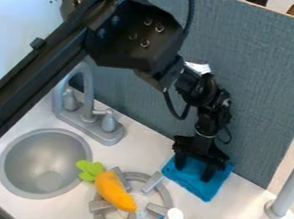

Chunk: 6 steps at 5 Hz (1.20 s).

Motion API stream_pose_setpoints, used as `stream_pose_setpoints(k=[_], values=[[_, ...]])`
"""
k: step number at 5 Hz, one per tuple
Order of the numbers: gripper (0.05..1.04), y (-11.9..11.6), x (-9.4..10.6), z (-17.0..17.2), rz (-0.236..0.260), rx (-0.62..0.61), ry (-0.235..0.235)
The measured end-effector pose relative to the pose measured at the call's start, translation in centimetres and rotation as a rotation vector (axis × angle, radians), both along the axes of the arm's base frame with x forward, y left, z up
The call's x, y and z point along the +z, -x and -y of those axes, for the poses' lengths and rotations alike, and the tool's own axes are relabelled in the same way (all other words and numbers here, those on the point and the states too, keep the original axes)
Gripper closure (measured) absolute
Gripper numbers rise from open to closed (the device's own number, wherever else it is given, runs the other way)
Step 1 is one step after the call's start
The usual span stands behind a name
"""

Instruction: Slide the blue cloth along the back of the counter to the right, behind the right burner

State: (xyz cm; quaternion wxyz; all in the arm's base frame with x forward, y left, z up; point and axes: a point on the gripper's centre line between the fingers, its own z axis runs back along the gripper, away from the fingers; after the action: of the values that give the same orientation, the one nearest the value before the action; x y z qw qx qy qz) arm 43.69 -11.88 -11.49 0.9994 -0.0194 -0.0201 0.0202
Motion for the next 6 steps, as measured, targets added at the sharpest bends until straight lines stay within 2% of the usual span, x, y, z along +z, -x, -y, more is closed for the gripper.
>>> stream_pose_setpoints(k=[1, 3, 5, 6], values=[[0.083, 0.3, 0.1, 0.9, 0.011, -0.005, 0.018], [0.083, 2.6, 0.4, 5.6, 0.024, -0.108, 0.047], [0.083, 4.3, 0.6, 7.2, 0.030, -0.156, 0.052], [0.083, 5.7, 2.3, 6.5, 0.057, -0.141, 0.056]])
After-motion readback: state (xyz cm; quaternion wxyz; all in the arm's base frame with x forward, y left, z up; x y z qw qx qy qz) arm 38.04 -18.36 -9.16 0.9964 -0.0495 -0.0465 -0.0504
